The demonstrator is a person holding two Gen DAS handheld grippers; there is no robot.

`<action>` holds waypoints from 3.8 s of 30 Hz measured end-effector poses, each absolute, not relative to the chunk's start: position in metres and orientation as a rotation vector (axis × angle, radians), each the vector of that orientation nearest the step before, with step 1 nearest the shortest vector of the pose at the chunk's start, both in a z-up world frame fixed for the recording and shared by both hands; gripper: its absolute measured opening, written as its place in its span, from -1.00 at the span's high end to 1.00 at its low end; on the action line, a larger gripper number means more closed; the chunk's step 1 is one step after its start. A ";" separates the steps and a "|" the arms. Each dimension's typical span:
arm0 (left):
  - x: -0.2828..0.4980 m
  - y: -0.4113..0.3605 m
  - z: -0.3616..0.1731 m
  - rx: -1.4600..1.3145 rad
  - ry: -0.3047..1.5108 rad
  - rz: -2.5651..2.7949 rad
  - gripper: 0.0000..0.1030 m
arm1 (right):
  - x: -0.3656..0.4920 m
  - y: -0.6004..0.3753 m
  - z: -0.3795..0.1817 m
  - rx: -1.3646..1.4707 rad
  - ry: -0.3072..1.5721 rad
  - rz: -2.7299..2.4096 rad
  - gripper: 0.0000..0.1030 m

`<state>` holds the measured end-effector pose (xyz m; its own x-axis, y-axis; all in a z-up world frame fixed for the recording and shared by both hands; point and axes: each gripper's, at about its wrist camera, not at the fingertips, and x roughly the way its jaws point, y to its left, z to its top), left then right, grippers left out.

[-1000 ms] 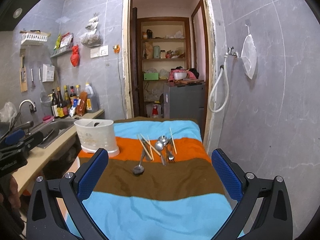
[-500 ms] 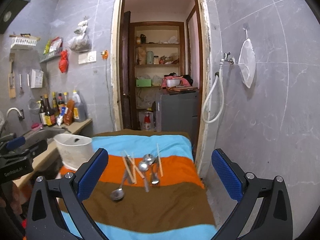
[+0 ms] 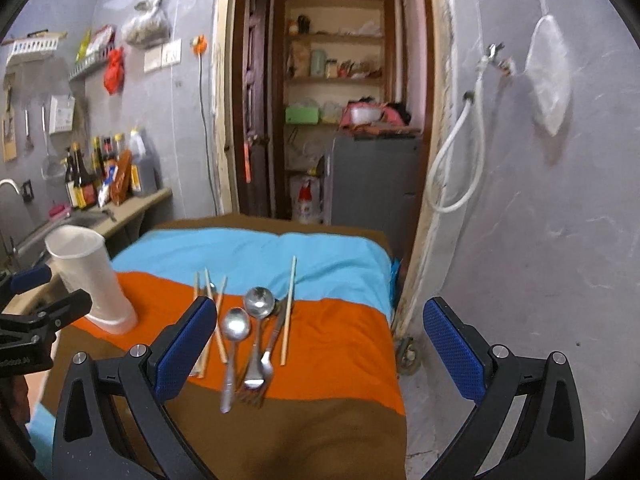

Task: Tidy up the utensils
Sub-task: 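Move the left tool down to the chopsticks while the right tool approaches a chopstick, then close the left and right grippers each on one wooden chopstick, then lift both chopsticks and drop them into the white caddy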

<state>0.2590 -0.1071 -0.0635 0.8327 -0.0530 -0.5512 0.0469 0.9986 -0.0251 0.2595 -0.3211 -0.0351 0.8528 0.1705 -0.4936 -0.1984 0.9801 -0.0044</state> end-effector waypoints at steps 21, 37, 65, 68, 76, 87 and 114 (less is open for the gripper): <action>0.383 -0.107 -0.146 -0.134 0.804 0.066 0.33 | 0.413 -0.311 -0.122 0.046 0.786 0.407 -0.08; 0.424 -0.083 -0.165 -0.295 0.924 0.036 0.34 | 0.478 -0.276 -0.143 0.041 0.869 0.525 0.42; 0.417 -0.077 -0.162 -0.439 0.973 -0.057 0.94 | 0.488 -0.278 -0.157 0.120 0.944 0.509 0.70; 0.415 -0.078 -0.159 -0.438 0.974 -0.050 0.96 | 0.489 -0.280 -0.157 0.127 0.953 0.467 0.90; 0.395 -0.087 -0.135 -0.402 0.900 -0.071 0.96 | 0.470 -0.298 -0.147 0.234 0.912 0.468 0.96; 0.342 -0.096 -0.075 -0.339 0.668 -0.068 0.96 | 0.398 -0.324 -0.093 0.377 0.659 0.509 0.96; 0.332 0.141 0.030 -0.498 0.322 -0.028 0.96 | 0.365 -0.150 0.034 0.599 0.220 0.659 0.95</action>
